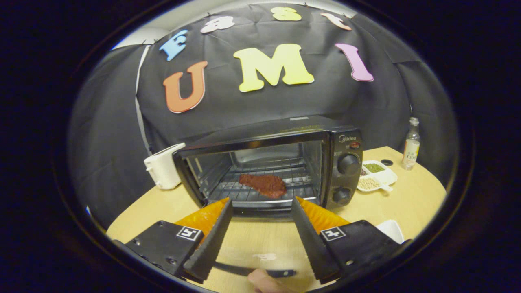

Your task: Open the toaster oven, put the food inside, and close the toaster oven door.

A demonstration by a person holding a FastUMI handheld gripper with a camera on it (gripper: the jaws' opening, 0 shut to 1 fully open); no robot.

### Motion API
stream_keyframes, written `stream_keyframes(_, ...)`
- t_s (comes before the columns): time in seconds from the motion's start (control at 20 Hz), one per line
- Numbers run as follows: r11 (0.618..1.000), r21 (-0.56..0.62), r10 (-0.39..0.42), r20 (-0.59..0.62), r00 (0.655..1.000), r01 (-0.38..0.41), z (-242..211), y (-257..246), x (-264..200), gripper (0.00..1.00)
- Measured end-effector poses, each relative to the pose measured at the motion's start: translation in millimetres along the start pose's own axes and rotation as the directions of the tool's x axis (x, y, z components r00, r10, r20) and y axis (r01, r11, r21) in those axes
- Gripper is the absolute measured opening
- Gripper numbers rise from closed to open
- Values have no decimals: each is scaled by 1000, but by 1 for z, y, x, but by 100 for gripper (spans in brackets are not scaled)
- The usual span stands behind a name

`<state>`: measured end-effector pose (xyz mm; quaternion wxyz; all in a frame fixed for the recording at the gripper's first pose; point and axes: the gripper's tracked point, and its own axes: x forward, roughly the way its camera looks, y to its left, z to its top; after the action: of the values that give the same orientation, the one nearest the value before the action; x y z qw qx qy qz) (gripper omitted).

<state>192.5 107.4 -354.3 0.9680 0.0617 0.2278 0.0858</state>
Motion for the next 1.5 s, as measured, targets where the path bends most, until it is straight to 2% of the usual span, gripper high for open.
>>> stream_keyframes(0.1, 999, -23, -40, 4, 999, 40, -18, 2, -27, 98)
stream_keyframes(0.25, 992, -17, -126, -15, 992, 126, -52, -2, -56, 98)
stream_keyframes(0.45, 990, -2, -136, -153, 979, 138, -106, 7, -58, 98)
stream_keyframes(0.7, 993, 45, -94, -236, 967, 108, -138, 27, -44, 98)
stream_keyframes(1.25, 980, 9, -192, -231, 954, 199, -131, 30, -40, 97)
stream_keyframes(1.5, 975, -44, -220, -138, 966, 216, -104, 34, -43, 98)
